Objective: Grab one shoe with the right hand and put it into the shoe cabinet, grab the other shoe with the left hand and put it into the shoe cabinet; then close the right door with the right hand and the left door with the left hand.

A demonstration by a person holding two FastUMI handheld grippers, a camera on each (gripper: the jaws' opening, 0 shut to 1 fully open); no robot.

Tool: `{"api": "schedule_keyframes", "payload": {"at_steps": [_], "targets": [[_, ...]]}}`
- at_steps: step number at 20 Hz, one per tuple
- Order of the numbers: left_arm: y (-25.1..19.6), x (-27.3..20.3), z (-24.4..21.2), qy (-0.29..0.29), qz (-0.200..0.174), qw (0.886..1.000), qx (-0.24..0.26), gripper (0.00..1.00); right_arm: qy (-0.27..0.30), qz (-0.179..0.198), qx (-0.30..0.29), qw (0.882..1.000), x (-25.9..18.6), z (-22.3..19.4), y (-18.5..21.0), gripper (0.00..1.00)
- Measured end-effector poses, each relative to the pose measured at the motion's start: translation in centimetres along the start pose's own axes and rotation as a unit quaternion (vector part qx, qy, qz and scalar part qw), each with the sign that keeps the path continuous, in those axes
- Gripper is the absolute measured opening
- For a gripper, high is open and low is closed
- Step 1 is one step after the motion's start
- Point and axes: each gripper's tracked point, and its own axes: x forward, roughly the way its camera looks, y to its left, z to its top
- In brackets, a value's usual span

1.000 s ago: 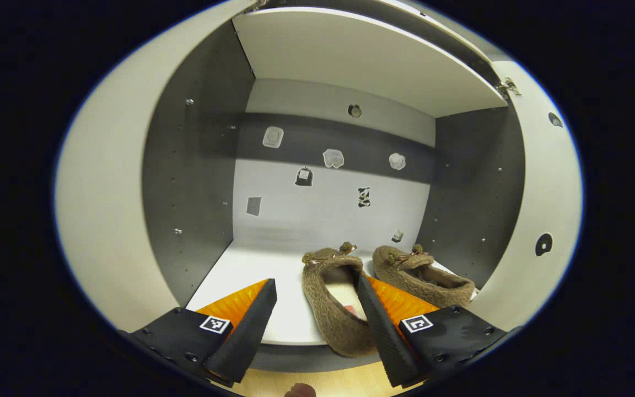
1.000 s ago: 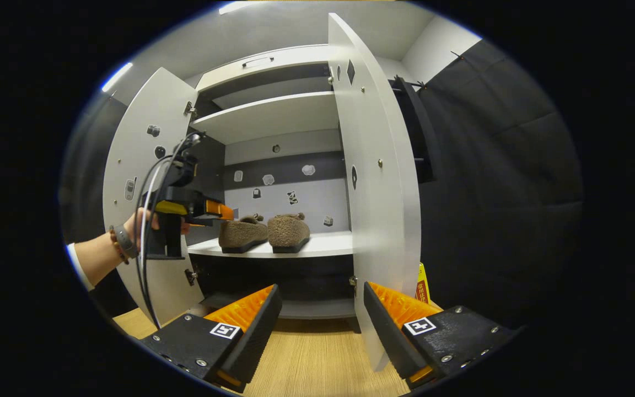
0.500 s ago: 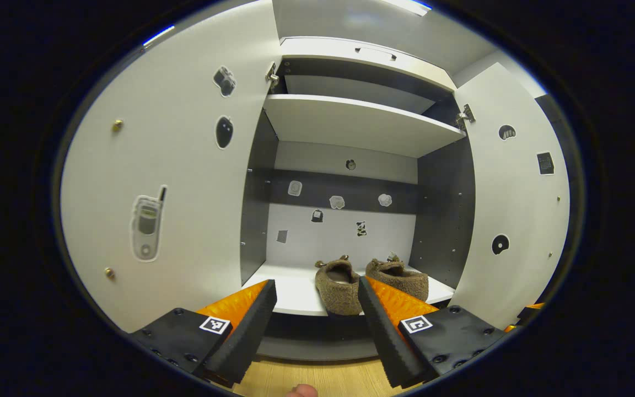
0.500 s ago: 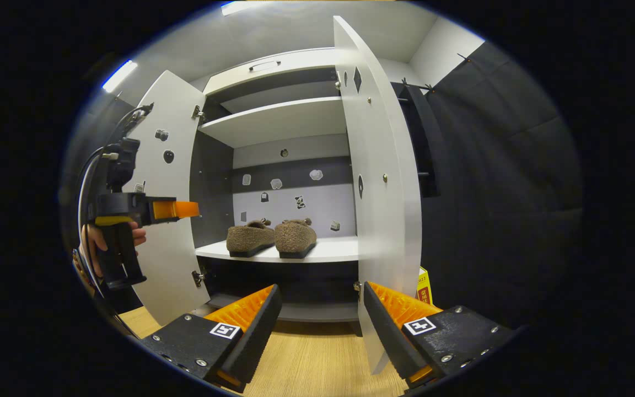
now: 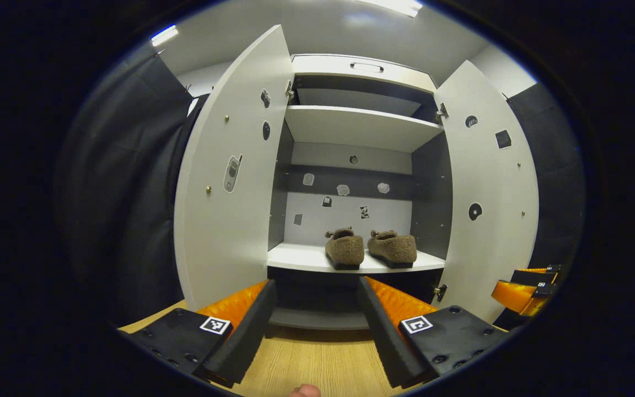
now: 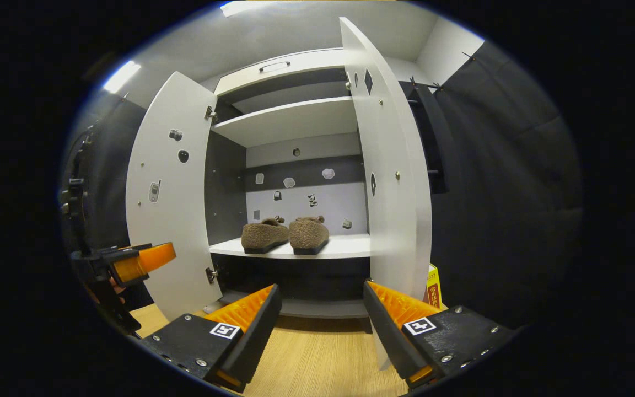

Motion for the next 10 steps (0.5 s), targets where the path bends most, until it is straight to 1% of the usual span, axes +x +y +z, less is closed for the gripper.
{"api": "schedule_keyframes", "payload": {"at_steps": [3,4,5,6,7,9,10], "targets": [[0.1,-1.3,-0.3,-0.004,0.008,1.0,0.002,0.97,-0.007,-0.022,-0.005,1.0,-0.2,1.5,-2.6,0.93],[0.2,-1.6,-0.3,-0.005,0.011,1.0,0.009,0.94,-0.014,-0.017,0.001,1.0,-0.6,2.6,-3.2,0.92],[0.0,-1.9,-0.5,-0.006,0.012,1.0,0.014,0.94,-0.019,-0.006,0.012,1.0,-1.1,3.6,-3.2,0.92],[-0.2,-2.0,-0.8,-0.003,0.009,1.0,0.016,0.96,-0.022,0.003,0.02,1.0,-1.5,4.7,-3.1,0.9],[-0.3,-2.3,-1.1,0.001,0.007,1.0,0.014,0.99,-0.024,0.002,0.02,0.999,-1.8,5.7,-3.7,0.9],[-0.4,-2.6,-1.8,0.01,0.008,1.0,0.008,0.94,-0.038,-0.019,-0.008,0.999,-2.7,8.2,-6.1,0.92],[-0.4,-2.7,-1.9,0.012,0.008,1.0,0.005,0.97,-0.044,-0.033,-0.024,0.998,-3.1,9.6,-7.4,0.92]]}}
